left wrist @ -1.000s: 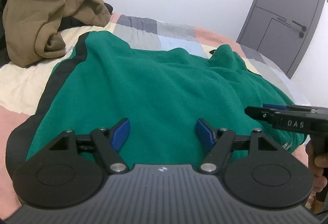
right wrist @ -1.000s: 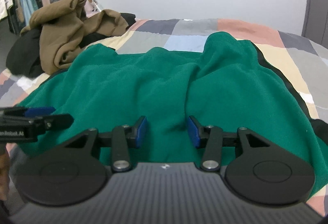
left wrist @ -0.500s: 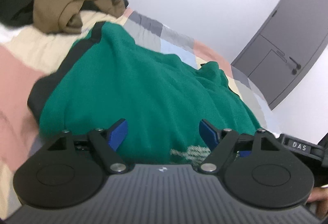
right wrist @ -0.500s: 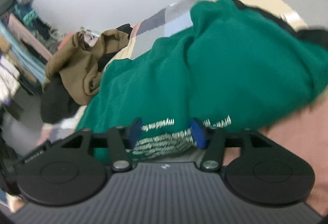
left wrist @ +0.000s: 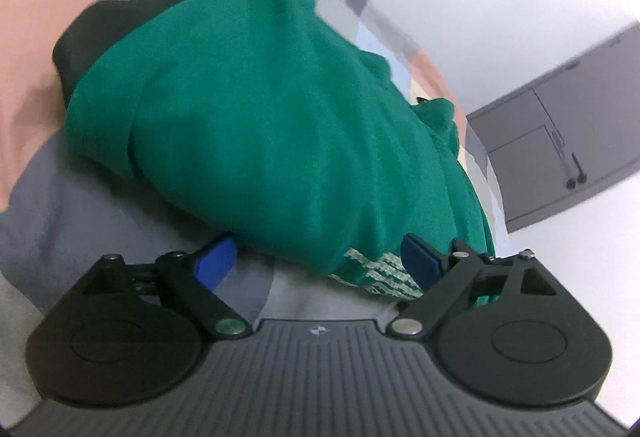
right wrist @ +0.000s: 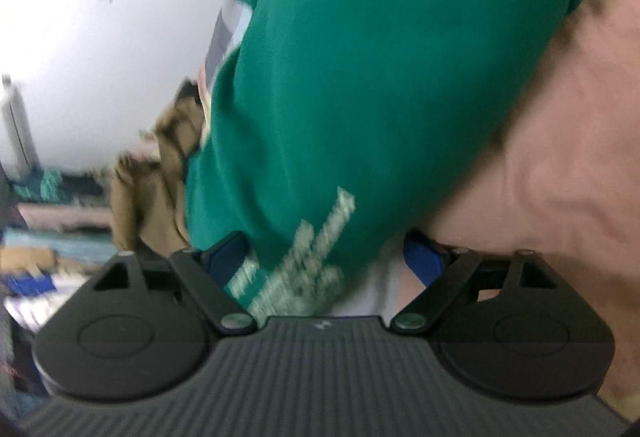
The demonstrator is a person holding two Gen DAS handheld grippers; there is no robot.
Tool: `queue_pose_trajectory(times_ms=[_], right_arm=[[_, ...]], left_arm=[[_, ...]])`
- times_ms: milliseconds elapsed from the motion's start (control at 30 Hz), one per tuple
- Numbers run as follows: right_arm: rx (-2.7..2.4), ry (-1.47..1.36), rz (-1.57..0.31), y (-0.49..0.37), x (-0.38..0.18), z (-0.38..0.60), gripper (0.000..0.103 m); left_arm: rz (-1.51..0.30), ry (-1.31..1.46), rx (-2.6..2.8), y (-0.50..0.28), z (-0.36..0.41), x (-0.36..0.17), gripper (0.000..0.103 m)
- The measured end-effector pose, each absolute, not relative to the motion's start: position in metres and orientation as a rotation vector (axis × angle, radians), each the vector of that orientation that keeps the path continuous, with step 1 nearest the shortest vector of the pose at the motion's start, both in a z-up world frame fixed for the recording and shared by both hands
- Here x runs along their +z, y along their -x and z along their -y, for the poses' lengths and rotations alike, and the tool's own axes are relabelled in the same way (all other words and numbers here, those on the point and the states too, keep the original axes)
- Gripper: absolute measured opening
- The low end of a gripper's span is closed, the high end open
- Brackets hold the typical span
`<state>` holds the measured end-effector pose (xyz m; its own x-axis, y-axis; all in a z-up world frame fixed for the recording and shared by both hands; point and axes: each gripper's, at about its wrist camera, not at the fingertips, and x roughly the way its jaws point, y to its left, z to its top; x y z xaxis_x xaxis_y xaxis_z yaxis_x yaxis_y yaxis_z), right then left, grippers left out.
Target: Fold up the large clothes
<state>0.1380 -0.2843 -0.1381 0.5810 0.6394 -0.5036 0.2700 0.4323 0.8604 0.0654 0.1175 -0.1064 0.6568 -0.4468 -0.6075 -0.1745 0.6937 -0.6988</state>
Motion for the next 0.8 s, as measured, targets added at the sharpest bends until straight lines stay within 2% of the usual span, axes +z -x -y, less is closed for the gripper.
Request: queue_pose_trajectory(times_ms=[300,567,600,733,767,800], right_arm=[[0.312,-1.258,-0.836,-0.136,-0.129,0.291,0.090],[0.156,-1.245,-0.817,-0.131,-0.137,0.307,0.088],[0.140,-1.269,-0.811,-0.132,-0.140,0.311,0.088],[0.142,-1.243,-0.820,-0.140,-0.143,0.309,0.089],[0.145,-1.223,-0.821,-0.141,-0.142,0.309,0.088],[0.149,-1.195,-0.823,-0.144,-0.141,0.307,0.083]], left_arm=[[-0.813,1.197,-0.120,-0.072,-0.168,-0.143,0.093],[-0.767,1.375,-0.130,-0.088,-0.177,-0.172,0.092],[-0.759,1.366,-0.126,-0.090,-0.176,-0.172,0.089],[-0.758,1.294,-0.099,-0.096,-0.173,-0.170,0.062],[-0.753,1.281,-0.098,-0.096,-0.173,-0.169,0.058],[-0.746,1.262,-0.098,-0.095,-0.173,-0.167,0.051]])
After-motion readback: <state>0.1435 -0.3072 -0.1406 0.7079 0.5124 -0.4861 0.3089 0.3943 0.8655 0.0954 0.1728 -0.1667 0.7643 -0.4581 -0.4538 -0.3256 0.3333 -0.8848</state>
